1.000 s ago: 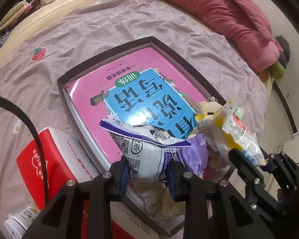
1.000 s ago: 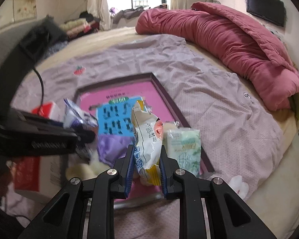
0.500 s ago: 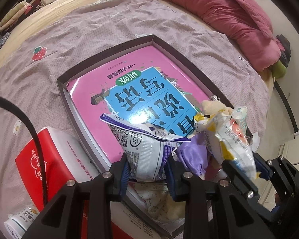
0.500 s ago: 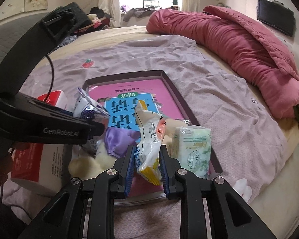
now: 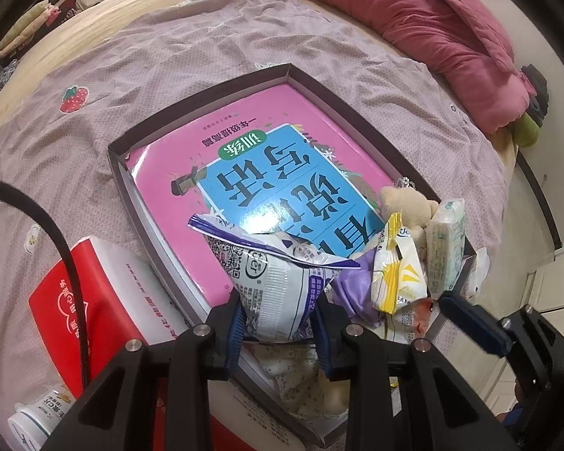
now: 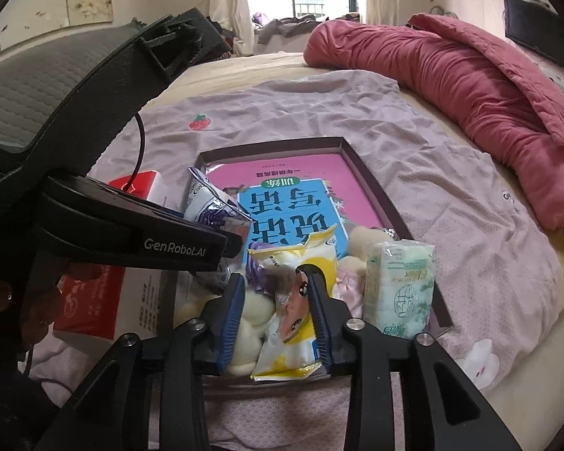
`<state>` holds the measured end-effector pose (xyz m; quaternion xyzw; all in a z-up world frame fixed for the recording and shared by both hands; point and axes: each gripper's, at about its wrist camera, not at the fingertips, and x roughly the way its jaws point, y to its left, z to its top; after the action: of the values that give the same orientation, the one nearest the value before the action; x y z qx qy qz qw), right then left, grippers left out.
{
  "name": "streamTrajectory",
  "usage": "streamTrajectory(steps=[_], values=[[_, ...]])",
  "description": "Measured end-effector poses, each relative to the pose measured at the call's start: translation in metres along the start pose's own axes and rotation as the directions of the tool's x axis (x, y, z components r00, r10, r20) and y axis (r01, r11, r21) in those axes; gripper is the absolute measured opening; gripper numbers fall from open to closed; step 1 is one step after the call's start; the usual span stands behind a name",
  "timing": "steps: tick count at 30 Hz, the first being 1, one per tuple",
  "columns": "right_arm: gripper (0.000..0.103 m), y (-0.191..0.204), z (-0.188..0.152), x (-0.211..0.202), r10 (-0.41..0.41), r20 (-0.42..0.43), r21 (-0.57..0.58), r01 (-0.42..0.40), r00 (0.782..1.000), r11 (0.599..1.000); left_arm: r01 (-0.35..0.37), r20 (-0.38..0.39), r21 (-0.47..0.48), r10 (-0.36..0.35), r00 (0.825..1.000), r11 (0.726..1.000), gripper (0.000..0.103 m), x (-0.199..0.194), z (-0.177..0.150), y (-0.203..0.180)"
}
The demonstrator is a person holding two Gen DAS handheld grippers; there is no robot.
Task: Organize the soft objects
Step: 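Lower the yellow bag onto the tray and open the right gripper while the left releases its bag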
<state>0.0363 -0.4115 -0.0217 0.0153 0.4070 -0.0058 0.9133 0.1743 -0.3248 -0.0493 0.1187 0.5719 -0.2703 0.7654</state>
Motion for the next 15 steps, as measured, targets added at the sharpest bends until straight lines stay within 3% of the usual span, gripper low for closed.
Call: streamTrajectory(steps=[9,15], values=[[0.050,-0.025,-0.001,-0.020,-0.029,0.026,0.064,0.028,0.999,0.998,-0.037,-0.026,0.023,0.037,0.999,0.999,0.033,0.012,0.004,-0.008],[0.050,-0.034,-0.004,-0.025,-0.044,0.026,0.096,0.041,0.999,0.995,-0.010,-0.043,0.025,0.011,0.999,1.000,0.045,0.015,0.007,-0.009]])
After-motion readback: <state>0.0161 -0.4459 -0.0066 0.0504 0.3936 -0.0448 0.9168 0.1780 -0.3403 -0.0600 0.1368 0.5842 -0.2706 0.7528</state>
